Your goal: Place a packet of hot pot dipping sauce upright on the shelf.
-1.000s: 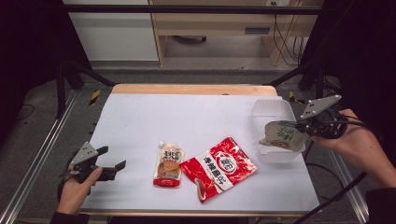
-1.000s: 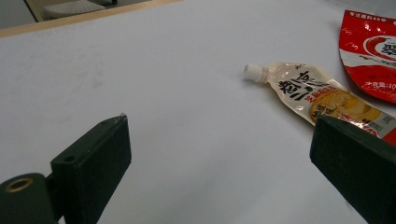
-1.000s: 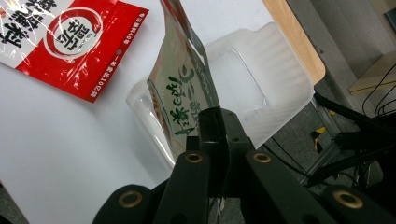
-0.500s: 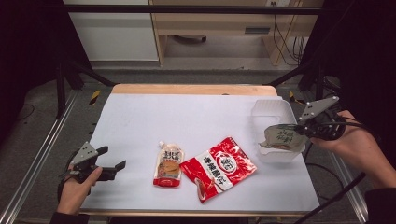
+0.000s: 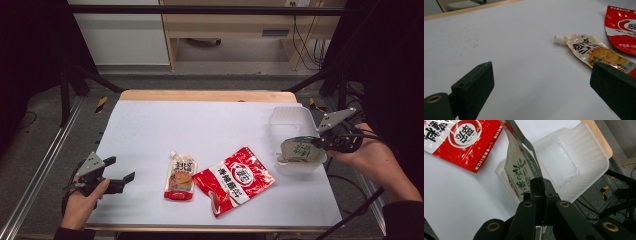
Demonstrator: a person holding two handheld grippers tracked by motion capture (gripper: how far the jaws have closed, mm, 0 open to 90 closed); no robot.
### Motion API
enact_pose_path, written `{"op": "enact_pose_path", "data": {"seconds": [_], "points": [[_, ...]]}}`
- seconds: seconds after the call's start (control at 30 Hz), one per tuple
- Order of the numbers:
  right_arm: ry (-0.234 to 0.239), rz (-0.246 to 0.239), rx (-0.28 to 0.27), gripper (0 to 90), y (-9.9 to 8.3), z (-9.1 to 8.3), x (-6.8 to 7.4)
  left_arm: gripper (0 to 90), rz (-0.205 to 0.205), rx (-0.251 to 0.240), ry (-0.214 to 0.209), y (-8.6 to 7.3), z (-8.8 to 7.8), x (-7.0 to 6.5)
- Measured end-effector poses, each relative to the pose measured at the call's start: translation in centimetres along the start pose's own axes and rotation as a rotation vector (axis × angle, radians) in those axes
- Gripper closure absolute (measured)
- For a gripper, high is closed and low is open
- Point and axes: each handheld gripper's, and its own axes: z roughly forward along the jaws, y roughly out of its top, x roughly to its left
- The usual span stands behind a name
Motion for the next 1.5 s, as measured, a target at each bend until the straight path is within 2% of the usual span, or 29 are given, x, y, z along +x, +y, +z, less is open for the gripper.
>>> {"op": "enact_pose_path", "data": {"seconds": [0.3, 0.53, 0.57, 0.6, 0.63, 0.67, 0.7, 0.73, 0.77, 0.8, 0.87, 1.17, 1.37, 1.5], "points": [[0.027, 0.022, 0.013, 89.6, -0.4, 1.9, 0.3, 5.1, -0.003, -0.001, -0.001, 0.0, 0.0, 0.0], [0.025, 0.037, 0.008, 88.0, -0.8, 2.1, 0.2, 5.2, 0.000, 0.000, -0.001, 0.0, 0.0, 0.0], [0.024, 0.060, 0.000, 84.1, -0.9, 2.1, 0.2, 5.2, 0.000, 0.000, -0.001, 0.0, 0.0, 0.0], [0.024, 0.060, 0.000, 84.1, -0.9, 2.1, 0.2, 5.2, 0.000, 0.001, -0.001, 0.0, 0.0, 0.0], [0.017, 0.067, -0.008, 77.6, -0.9, 2.1, 0.2, 5.2, 0.000, 0.001, -0.002, 0.0, 0.0, 0.0], [0.017, 0.067, -0.008, 77.6, -0.9, 2.1, 0.2, 5.2, 0.000, 0.001, -0.002, 0.0, 0.0, 0.0], [0.008, 0.073, -0.010, 71.1, -0.9, 1.9, 0.3, 5.2, 0.001, 0.001, -0.002, 0.0, 0.0, -0.1], [0.008, 0.073, -0.010, 71.1, -0.9, 1.9, 0.3, 5.2, 0.001, 0.002, -0.004, 0.0, 0.0, -0.1], [-0.003, 0.088, -0.018, 60.9, -0.8, 1.6, 0.4, 5.2, -0.001, 0.003, -0.005, 0.0, 0.1, -0.1], [-0.003, 0.088, -0.018, 60.9, -0.8, 1.6, 0.4, 5.2, -0.001, 0.003, -0.005, 0.0, 0.1, -0.1], [-0.010, 0.091, -0.039, 54.1, -0.4, 1.1, 0.5, 5.2, 0.000, 0.004, -0.005, 0.0, 0.1, -0.1], [-0.023, 0.060, -0.059, 41.3, 1.0, 0.2, 1.3, 5.2, 0.006, 0.007, -0.007, 0.0, 0.2, -0.2], [-0.045, 0.057, -0.106, 31.8, 2.6, -0.4, 2.1, 5.2, 0.009, 0.006, -0.008, 0.0, 0.2, -0.2], [-0.054, 0.045, -0.126, 30.1, 3.7, -0.6, 2.8, 5.2, 0.011, 0.005, -0.006, 0.0, 0.2, -0.2]]}}
